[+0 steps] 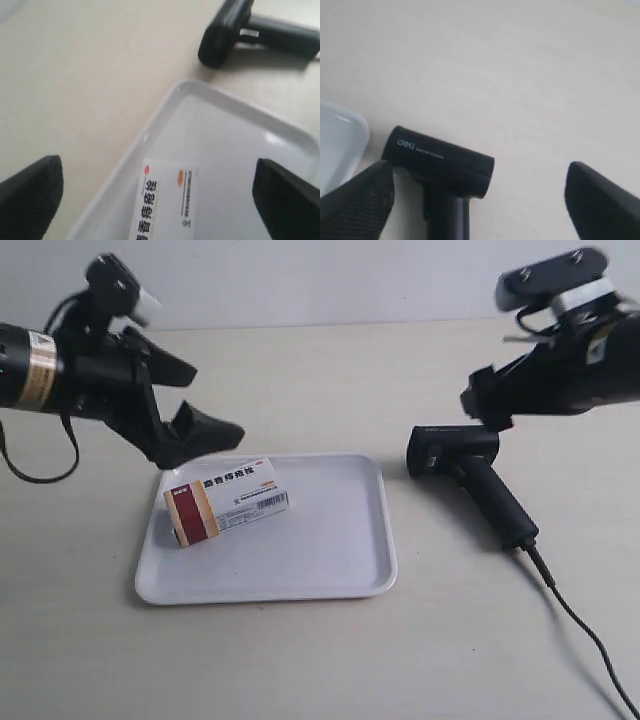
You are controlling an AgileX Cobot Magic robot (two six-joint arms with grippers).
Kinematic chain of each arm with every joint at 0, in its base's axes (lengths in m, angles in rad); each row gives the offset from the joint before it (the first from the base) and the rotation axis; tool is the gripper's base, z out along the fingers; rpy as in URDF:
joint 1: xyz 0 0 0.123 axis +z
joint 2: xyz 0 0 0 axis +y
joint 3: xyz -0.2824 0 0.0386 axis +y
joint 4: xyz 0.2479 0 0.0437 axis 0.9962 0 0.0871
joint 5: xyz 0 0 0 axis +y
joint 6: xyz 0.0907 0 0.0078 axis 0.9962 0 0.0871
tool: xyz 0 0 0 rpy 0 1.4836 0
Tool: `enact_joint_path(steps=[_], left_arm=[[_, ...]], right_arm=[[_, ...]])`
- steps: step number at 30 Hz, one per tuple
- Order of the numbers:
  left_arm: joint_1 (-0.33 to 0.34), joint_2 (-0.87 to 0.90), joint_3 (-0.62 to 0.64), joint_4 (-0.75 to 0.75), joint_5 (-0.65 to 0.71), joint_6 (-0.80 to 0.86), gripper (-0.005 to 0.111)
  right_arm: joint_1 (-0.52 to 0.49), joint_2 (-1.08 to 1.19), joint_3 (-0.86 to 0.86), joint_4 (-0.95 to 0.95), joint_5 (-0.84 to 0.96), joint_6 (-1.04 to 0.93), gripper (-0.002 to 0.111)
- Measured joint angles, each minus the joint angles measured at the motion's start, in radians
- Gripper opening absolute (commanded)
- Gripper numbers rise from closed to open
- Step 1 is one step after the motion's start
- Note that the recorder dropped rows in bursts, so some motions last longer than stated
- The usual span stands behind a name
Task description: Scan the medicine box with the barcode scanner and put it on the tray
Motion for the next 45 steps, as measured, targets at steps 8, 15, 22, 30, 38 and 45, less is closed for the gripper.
enact_joint_path(steps=[8,15,22,30,38,45], left_arm=[[0.000,-0.343,0.129,0.009,-0.032,-0.135,0.003],[0.000,-0.615,0.346,-0.034,0.124,-0.253,0.003],[0.000,-0.921,0.561,-0.106,0.218,-0.264,0.003],[0.000,-1.127,0.634,-0.069,0.144,-0.267,0.003],[0.076,-1.313,0.692,-0.061,0.310,-0.204,0.003],[0.293,-1.548,0.803,-0.111,0.435,-0.204,0.003]], right_arm=[[0.000,-0.430,0.137,0.039,-0.040,0.018,0.000],[0.000,-0.716,0.339,0.056,-0.131,0.093,0.000],[0.000,-0.866,0.361,0.060,-0.096,0.103,0.000],[0.000,-0.924,0.361,0.060,-0.093,0.105,0.000],[0.000,-0.924,0.361,0.062,-0.089,0.105,0.000],[0.000,-0.924,0.361,0.064,-0.088,0.105,0.000]])
